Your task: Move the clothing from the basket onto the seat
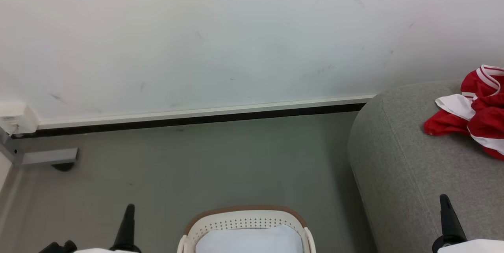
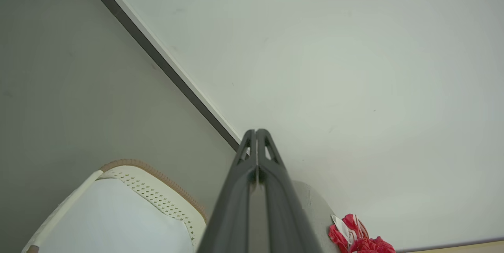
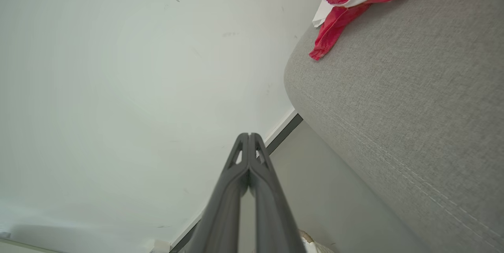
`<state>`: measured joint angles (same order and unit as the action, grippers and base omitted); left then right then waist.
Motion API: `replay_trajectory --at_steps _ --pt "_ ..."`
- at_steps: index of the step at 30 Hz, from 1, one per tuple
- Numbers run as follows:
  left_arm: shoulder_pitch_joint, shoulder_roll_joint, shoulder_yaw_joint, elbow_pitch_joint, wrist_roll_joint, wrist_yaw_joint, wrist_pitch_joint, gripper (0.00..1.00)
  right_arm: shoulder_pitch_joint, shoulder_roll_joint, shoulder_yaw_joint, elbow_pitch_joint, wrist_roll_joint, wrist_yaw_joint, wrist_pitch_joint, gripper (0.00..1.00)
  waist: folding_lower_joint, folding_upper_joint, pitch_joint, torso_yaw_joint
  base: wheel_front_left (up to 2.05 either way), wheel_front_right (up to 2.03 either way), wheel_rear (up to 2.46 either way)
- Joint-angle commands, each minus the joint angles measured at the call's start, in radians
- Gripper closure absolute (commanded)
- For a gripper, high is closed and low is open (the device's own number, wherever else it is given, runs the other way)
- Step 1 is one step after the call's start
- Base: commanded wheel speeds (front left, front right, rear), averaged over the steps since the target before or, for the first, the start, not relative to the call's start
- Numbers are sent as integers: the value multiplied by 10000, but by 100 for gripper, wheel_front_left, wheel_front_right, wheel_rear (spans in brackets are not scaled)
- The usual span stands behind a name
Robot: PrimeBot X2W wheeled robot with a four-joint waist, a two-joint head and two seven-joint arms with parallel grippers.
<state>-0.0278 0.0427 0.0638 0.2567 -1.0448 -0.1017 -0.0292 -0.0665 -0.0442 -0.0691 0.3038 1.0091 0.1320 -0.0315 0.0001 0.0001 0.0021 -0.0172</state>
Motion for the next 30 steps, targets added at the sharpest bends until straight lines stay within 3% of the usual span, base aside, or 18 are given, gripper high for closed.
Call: replay_trajectory --at_steps 1,30 --pt "-209 75 80 -93 -411 -50 78 100 -256 -77 -50 -153 378 -12 88 100 -1 -1 0 4 0 0 0" --pt "-574 96 317 -106 -3173 -191 808 100 -384 -86 -269 -399 3345 -17 828 100 -1 -1 2 80 0 0 0"
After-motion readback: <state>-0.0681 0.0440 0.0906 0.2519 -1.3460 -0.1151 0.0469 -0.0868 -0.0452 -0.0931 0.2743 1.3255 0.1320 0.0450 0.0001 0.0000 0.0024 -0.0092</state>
